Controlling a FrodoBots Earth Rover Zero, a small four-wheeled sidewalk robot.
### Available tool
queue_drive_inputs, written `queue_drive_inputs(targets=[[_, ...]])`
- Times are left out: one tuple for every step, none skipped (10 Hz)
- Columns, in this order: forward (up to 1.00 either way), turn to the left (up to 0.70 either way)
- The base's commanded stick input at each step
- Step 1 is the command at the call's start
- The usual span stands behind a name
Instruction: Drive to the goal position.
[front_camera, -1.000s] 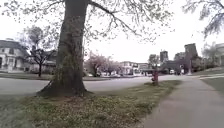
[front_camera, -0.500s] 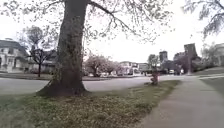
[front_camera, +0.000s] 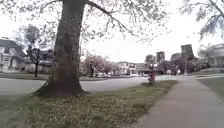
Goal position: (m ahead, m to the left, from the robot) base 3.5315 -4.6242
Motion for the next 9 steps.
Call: queue_drive_inputs(targets=[[0.00,-0.20],[0.00,-0.83],[0.00,-1.00],[0.00,-1.00],[0.00,-1.00],[0.00,-1.00],[0.00,-1.00],[0.00,-1.00],[0.00,-1.00]])
